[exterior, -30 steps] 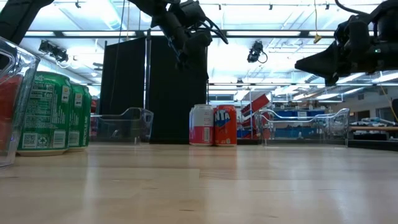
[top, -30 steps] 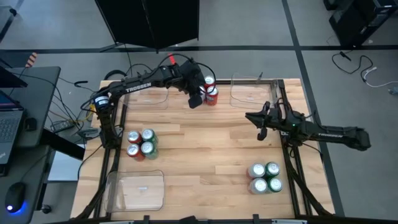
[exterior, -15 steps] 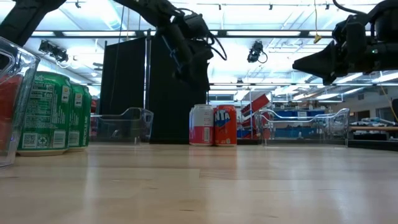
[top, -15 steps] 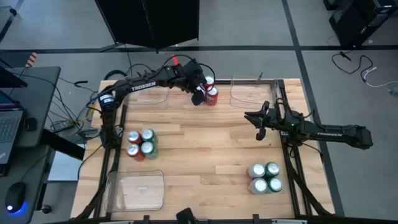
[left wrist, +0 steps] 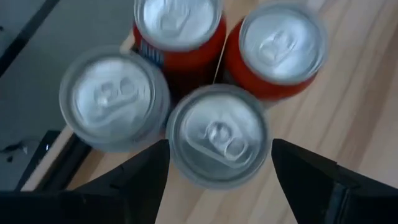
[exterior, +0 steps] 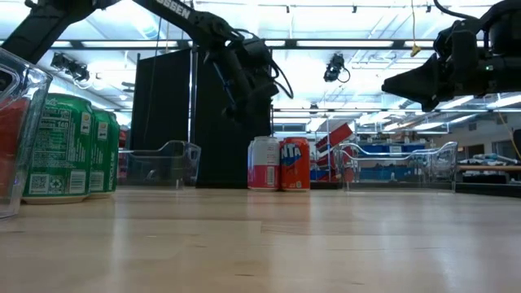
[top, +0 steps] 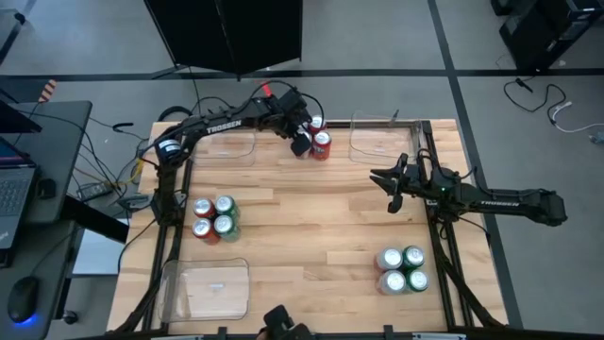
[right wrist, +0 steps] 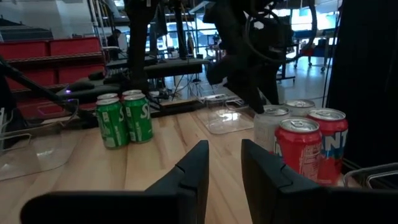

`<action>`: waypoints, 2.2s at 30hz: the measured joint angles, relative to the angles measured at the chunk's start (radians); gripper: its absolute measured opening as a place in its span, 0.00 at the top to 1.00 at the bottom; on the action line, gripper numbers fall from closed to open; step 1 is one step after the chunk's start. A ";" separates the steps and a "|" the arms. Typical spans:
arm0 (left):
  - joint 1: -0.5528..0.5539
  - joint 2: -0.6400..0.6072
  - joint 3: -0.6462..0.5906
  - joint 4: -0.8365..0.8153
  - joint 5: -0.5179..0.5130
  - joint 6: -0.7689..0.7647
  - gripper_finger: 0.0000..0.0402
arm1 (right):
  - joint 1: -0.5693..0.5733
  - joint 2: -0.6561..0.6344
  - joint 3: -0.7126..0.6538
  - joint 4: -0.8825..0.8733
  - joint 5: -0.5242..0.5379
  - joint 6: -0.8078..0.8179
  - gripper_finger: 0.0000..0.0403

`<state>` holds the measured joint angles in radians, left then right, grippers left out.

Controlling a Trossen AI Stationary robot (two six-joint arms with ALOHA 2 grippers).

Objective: Sort soda cans
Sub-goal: Put the pink-white soda can into the top left transparent bin

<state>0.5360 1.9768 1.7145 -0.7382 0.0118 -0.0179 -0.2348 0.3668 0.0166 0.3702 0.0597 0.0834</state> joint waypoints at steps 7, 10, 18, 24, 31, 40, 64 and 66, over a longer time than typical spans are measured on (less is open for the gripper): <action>0.000 0.013 0.000 0.000 0.012 -0.004 0.29 | 0.002 0.002 0.000 0.002 0.000 -0.002 0.78; -0.001 0.013 0.000 -0.008 0.026 -0.004 0.29 | 0.003 0.002 0.000 0.003 -0.001 -0.004 0.78; -0.002 0.014 0.000 -0.015 0.047 0.010 0.29 | 0.003 0.002 0.000 0.002 -0.001 -0.007 0.78; -0.008 0.018 0.000 0.004 0.048 0.007 0.29 | 0.003 0.002 0.000 0.002 -0.002 -0.007 0.78; -0.012 0.033 0.001 0.068 0.060 -0.017 0.29 | 0.003 0.002 0.000 0.002 -0.003 -0.005 0.77; -0.027 0.082 0.007 0.129 0.091 0.010 0.29 | 0.004 0.014 0.000 0.003 -0.011 -0.001 0.77; -0.081 0.029 0.001 -0.127 0.181 0.070 0.37 | 0.004 0.026 0.000 0.003 -0.011 0.003 0.76; -0.093 0.009 0.005 -0.172 0.173 0.070 0.37 | 0.004 0.029 0.000 0.003 -0.011 0.003 0.76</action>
<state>0.4426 1.9860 1.7193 -0.9105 0.1846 0.0521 -0.2306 0.3957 0.0166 0.3728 0.0488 0.0868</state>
